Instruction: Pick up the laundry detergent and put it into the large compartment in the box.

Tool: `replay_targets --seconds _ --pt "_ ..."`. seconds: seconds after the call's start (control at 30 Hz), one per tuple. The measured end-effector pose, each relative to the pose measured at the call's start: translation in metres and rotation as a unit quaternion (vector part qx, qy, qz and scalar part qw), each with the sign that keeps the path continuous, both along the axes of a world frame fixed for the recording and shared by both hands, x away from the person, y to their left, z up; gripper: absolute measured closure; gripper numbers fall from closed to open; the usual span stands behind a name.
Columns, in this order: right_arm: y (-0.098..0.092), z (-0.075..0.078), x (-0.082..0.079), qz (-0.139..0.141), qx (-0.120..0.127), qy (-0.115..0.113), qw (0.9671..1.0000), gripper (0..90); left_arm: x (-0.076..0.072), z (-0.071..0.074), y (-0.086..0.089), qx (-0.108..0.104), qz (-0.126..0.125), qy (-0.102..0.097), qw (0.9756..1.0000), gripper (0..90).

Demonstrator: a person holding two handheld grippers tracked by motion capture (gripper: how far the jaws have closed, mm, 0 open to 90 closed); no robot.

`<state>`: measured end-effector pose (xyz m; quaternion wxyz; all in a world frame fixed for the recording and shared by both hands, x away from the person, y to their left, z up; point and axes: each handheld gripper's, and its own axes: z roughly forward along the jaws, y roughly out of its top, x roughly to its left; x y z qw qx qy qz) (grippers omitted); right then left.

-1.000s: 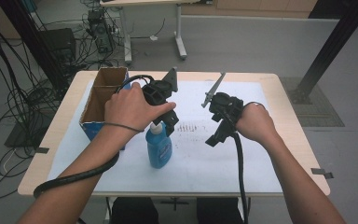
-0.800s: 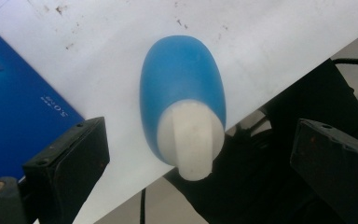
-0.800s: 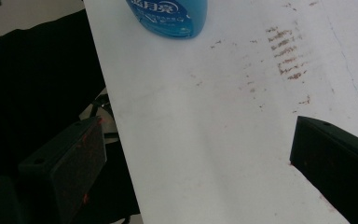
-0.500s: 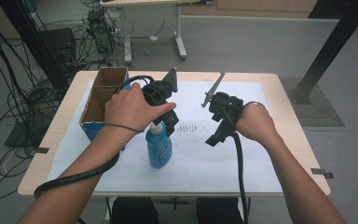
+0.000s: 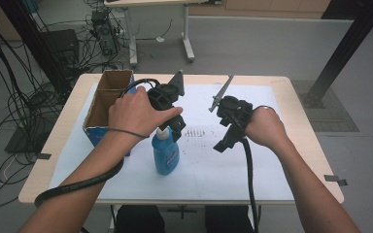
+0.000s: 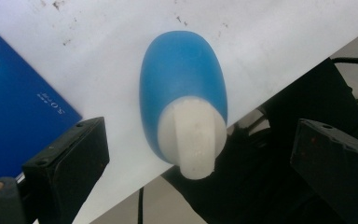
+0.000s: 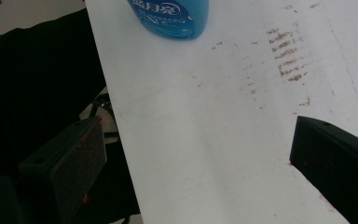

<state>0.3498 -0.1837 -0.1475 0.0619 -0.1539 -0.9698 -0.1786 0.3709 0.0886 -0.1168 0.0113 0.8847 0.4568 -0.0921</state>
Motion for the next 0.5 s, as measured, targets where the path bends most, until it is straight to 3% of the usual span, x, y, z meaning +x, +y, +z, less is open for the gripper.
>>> replay_targets --seconds 0.5 --pt "-0.0002 0.0015 -0.0018 0.001 0.000 -0.006 1.0000 3.5 -0.0009 0.0006 0.0004 0.001 0.000 -0.001 1.0000 4.8"
